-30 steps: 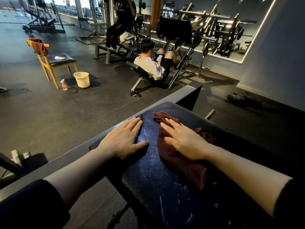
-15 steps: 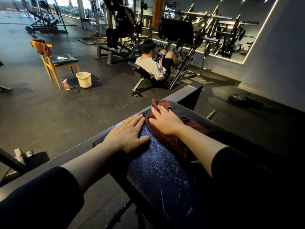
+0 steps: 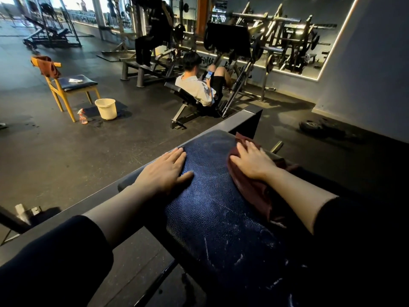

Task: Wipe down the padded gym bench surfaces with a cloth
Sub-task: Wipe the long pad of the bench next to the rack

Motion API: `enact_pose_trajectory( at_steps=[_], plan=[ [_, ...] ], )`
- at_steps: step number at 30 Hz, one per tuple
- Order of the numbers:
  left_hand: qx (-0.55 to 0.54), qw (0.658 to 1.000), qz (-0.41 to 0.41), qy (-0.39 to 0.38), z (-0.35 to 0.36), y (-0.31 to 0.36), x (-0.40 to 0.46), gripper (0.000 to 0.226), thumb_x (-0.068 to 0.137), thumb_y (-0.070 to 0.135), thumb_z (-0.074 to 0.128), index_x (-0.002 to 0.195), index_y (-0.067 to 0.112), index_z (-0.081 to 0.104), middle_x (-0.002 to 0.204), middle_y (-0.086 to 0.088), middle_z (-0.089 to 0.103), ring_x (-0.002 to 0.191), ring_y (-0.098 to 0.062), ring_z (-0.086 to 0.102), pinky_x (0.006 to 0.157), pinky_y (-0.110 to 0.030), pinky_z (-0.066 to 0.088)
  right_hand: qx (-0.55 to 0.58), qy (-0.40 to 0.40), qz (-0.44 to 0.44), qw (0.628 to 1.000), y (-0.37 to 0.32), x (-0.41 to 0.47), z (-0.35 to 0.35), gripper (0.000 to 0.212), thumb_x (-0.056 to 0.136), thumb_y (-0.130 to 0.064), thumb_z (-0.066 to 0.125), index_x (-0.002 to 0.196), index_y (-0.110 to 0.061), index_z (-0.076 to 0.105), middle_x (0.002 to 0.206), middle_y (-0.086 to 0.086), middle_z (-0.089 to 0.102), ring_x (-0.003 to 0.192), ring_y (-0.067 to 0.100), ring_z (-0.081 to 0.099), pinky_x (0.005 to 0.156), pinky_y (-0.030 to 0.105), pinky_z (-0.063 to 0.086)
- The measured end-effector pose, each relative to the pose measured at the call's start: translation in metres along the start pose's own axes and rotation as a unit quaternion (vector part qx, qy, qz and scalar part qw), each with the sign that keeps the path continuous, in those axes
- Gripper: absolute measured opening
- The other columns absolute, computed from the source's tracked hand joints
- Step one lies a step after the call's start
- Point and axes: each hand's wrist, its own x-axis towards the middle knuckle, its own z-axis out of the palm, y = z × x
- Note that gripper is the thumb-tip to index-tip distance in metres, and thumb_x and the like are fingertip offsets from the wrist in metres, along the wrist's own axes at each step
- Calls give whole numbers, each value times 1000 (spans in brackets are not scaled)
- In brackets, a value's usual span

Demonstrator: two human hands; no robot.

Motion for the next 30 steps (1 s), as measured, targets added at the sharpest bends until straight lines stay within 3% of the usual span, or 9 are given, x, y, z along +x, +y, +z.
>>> enact_pose_trajectory(
  at_steps=[2,5,9,11,14,17,21,27,30],
  plan=[
    [9,1000,-19,-17,0,6,-1,75,98,58,20,152,8,9,160,-9,3,147,-16,1,116,-26,-3,3,-4,-30,1000,-30,2,1,66,100,-51,21,153,-16,4,160,14,-2,148,21,-3,118,39,-2],
    [9,997,-44,-55,0,22,-6,73,98,53,18,151,6,3,160,-12,-4,147,-19,-5,119,-32,-2,7,-6,-100,995,-57,-13,4,65,100,-51,23,153,-18,5,160,12,-2,148,20,-3,118,38,-3],
    [4,997,-32,-69,-2,53,-17,75,98,54,21,151,6,0,159,-11,-8,147,-18,-9,119,-35,-3,9,-5,-152,988,-36,-46,10,63,100,-50,25,153,-22,7,161,5,-1,148,15,-3,119,37,-1],
    [-13,998,-10,-64,-4,68,-18,76,98,54,26,152,8,1,160,-9,-7,147,-16,-9,119,-35,-3,8,-4,-135,991,-6,-54,9,62,100,-50,25,153,-24,6,161,1,-2,147,13,-4,119,36,-2],
    [-17,998,9,-52,-2,85,-21,75,98,55,26,152,11,0,160,-5,-8,146,-13,-10,118,-34,-6,1,-8,-38,999,53,-55,3,63,99,-52,24,153,-24,5,161,1,-1,147,13,-3,119,39,-1],
    [2,999,6,-31,4,88,-23,77,96,61,16,152,12,-2,160,-4,-10,146,-12,-11,117,-33,-7,5,-8,37,999,92,-57,0,63,100,-51,24,153,-21,6,161,8,3,148,16,0,119,37,3],
    [-3,1000,5,-17,7,90,-24,102,69,71,-9,152,11,-1,160,-4,-8,146,-12,-10,119,-33,-6,4,-9,57,998,77,-61,3,67,100,-52,22,153,-16,4,160,14,-1,148,21,-3,118,37,0],
    [8,1000,19,-18,8,87,-20,109,59,65,-14,152,9,-2,160,-7,-7,146,-14,-10,118,-31,-6,20,-15,-95,995,-22,-71,11,68,99,-53,22,153,-16,4,160,14,-4,148,20,-7,118,37,-4],
    [13,999,33,-28,8,82,-22,111,56,64,-16,152,10,-3,160,-6,-8,146,-12,-10,118,-29,-6,34,-15,-116,993,-20,-81,13,68,98,-55,22,153,-19,4,161,9,-3,147,15,-7,120,36,-3]
  ],
)
